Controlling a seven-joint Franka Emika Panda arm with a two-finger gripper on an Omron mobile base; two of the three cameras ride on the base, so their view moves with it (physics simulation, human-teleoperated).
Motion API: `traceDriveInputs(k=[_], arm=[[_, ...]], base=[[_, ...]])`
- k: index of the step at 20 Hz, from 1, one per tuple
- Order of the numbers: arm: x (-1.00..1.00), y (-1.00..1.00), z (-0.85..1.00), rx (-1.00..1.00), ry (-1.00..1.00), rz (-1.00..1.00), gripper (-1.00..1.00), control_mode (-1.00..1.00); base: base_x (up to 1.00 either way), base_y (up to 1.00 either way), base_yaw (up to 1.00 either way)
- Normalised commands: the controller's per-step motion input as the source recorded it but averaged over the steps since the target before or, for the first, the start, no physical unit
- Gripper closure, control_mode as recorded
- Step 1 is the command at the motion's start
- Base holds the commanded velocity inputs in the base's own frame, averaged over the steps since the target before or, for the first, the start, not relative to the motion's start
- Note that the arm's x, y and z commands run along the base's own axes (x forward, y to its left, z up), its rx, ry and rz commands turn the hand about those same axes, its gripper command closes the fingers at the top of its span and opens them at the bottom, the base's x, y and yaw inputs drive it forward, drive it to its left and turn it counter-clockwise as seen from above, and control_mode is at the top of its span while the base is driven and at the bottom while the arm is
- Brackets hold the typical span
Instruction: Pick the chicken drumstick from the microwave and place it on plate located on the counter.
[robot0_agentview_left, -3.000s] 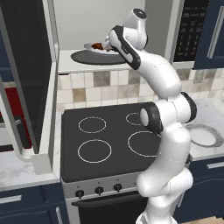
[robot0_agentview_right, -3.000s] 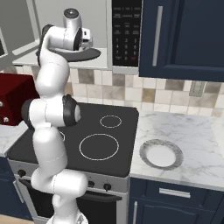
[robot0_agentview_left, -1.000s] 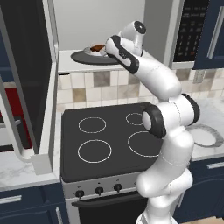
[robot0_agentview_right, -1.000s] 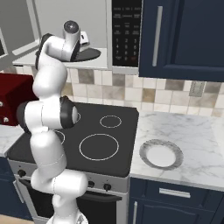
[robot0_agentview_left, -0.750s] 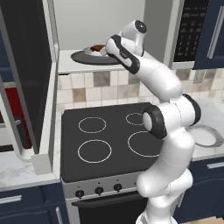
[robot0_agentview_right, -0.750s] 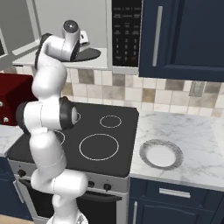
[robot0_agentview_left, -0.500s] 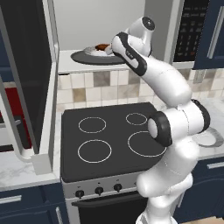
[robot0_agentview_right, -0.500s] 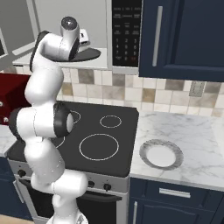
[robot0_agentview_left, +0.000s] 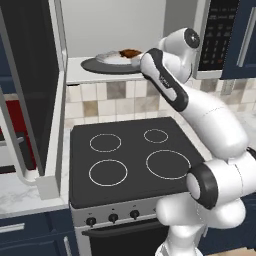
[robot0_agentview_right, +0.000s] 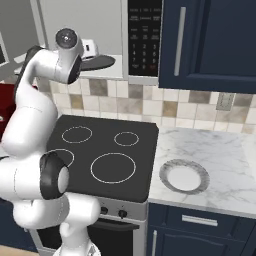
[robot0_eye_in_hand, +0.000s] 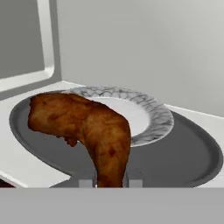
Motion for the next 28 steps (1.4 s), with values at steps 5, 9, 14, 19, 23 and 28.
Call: traceDriveInputs(k=[5,9,14,19,23,28], arm=[[-1.00,-0.17,0.34,0.02,0.02,-0.08,1.00,-1.00],[-1.00,-0.32,0.12,0.00,0.17,-0.06,1.00,-1.00],[-1.00,-0.48,-0.30,0.01,0.19,-0.02,1.00,-1.00],[-1.00,-0.45,-0.60,0.03,0.11,-0.11,1.00,-1.00],[-0.86,-0.72,-0.84,0.00,0.00,-0.19,1.00,-1.00],[0.08,-1.00,-0.51,0.00,0.03,-0.17,1.00,-1.00]], base=[[0.00,0.00,0.00],[0.00,0.00,0.00],[0.00,0.00,0.00],[0.00,0.00,0.00],[0.00,0.00,0.00],[0.00,0.00,0.00]])
